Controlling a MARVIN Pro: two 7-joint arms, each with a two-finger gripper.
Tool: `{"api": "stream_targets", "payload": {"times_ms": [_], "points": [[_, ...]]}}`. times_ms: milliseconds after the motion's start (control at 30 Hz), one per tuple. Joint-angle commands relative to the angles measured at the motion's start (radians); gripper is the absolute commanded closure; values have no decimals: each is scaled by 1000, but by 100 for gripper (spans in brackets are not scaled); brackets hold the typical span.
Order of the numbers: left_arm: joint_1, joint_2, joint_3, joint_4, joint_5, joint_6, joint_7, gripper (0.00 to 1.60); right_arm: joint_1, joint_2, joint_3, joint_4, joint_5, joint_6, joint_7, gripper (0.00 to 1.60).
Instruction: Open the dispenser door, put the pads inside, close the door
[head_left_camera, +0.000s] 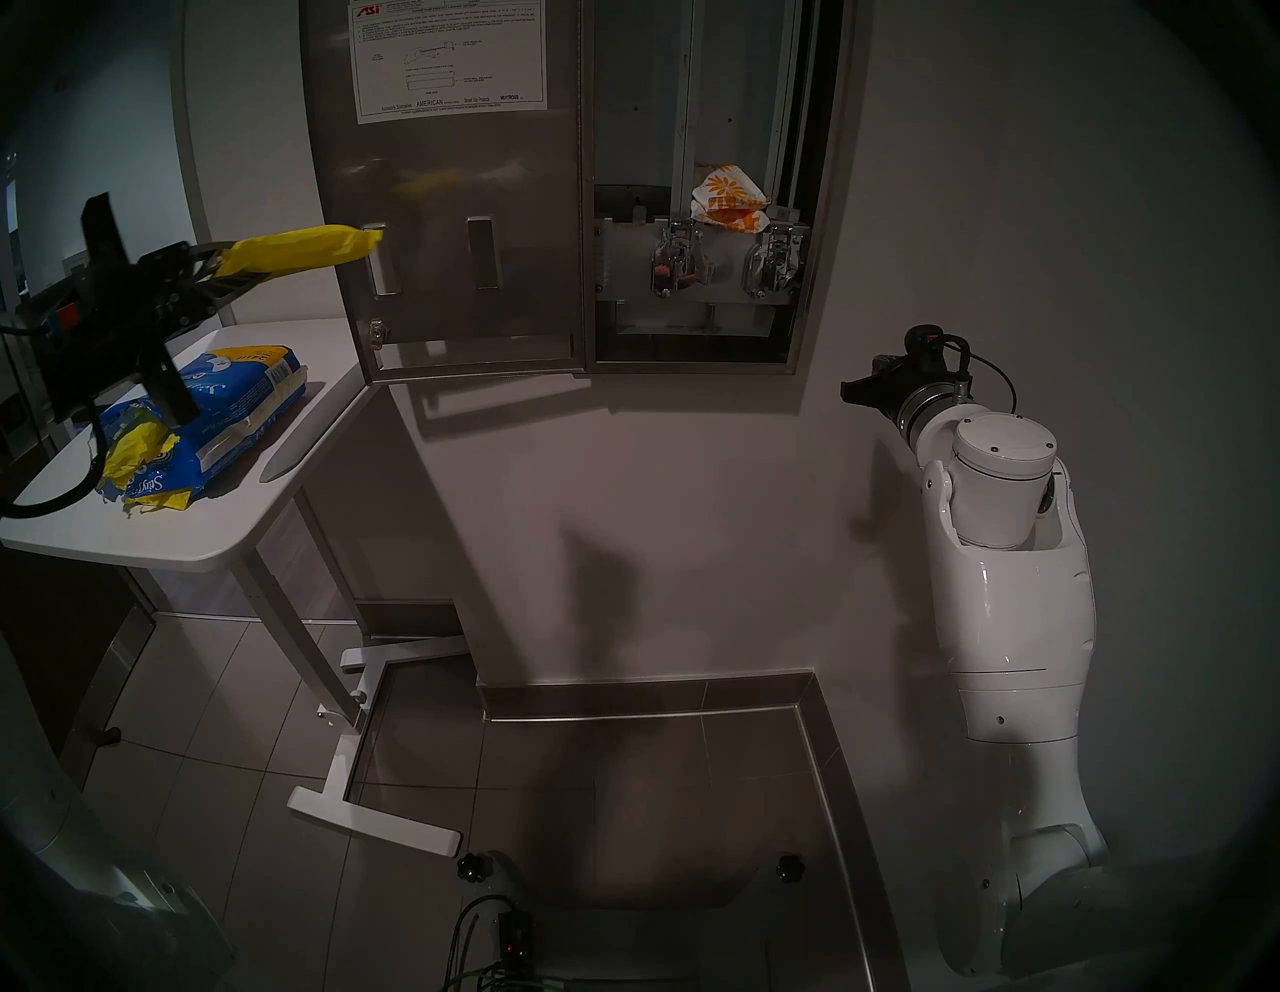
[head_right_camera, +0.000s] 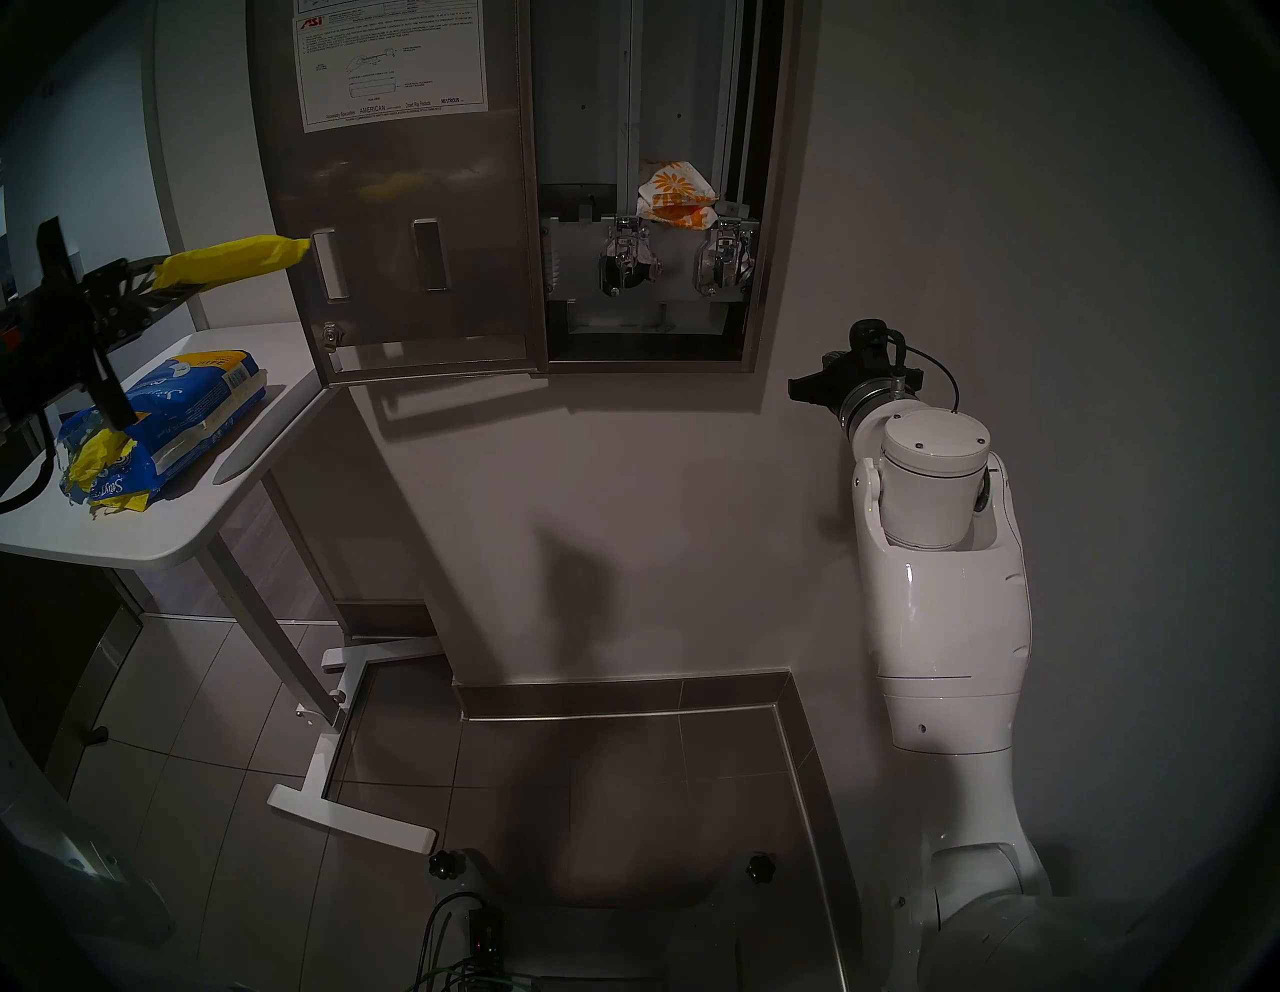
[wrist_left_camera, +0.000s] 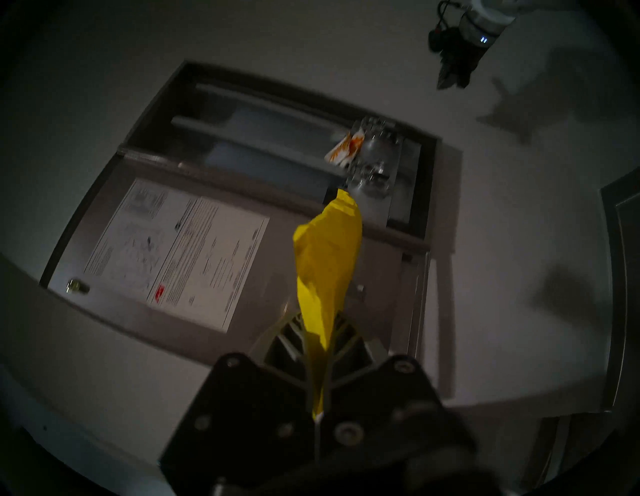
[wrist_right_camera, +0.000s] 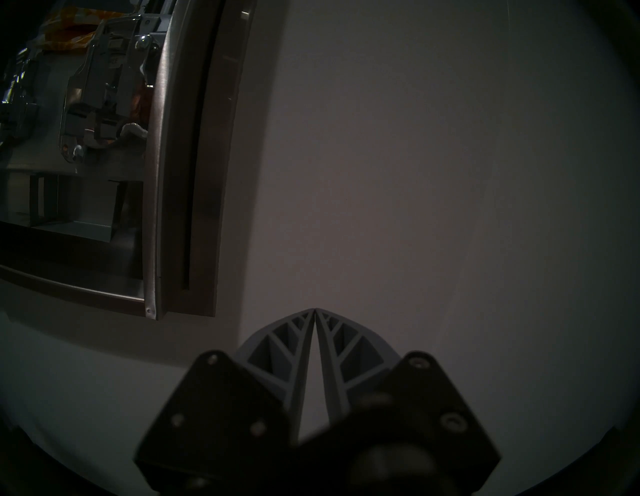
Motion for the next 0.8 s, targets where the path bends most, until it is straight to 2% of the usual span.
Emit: {"api": "stream_targets", "payload": {"times_ms": [0, 433, 767], "points": [[-62, 43, 124, 0, -53, 6, 19, 160, 9, 0, -1, -11, 1, -3, 1, 109], [-129, 75, 375, 0, -52, 40, 82, 160, 9, 1, -1, -9, 1, -3, -1, 109], [-179, 86, 549, 0, 15, 90, 155, 160, 9, 1, -2, -9, 2, -3, -3, 109]]}}
